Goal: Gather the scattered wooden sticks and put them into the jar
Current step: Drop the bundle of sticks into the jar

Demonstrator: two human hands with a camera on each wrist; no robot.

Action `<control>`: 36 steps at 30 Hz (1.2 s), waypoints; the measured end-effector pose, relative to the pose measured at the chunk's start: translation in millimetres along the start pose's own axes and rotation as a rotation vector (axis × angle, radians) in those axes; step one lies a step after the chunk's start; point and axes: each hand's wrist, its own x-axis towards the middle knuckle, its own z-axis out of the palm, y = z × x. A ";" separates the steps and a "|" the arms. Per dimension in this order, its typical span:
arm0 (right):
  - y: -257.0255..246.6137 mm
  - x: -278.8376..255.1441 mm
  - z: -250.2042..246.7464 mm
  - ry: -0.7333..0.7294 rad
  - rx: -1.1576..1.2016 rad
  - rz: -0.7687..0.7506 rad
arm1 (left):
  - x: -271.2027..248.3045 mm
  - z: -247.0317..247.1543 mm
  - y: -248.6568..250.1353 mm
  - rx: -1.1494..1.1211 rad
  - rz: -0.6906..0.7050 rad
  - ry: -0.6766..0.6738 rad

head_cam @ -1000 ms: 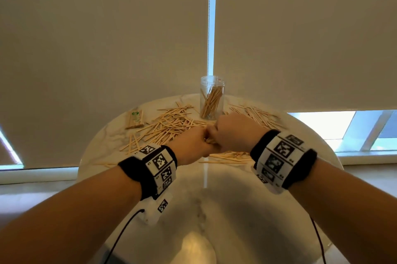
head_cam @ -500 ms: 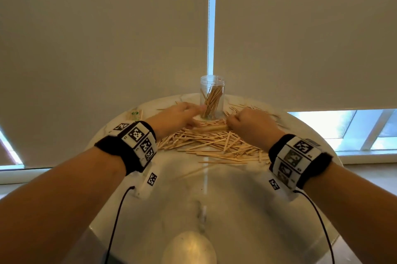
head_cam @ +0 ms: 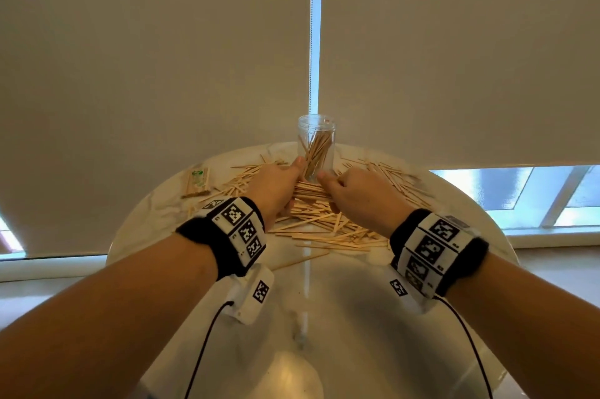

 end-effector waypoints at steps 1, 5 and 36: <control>-0.3 1.3 -0.7 -0.008 0.001 -0.012 | 4.8 -0.2 -1.1 0.010 0.025 0.001; -1.2 14.1 -8.6 -0.079 0.028 -0.116 | 24.5 -8.6 11.1 0.056 0.039 -0.062; 6.2 332.9 14.4 -0.435 -1.110 -0.089 | 252.9 19.5 21.7 0.636 0.233 -0.162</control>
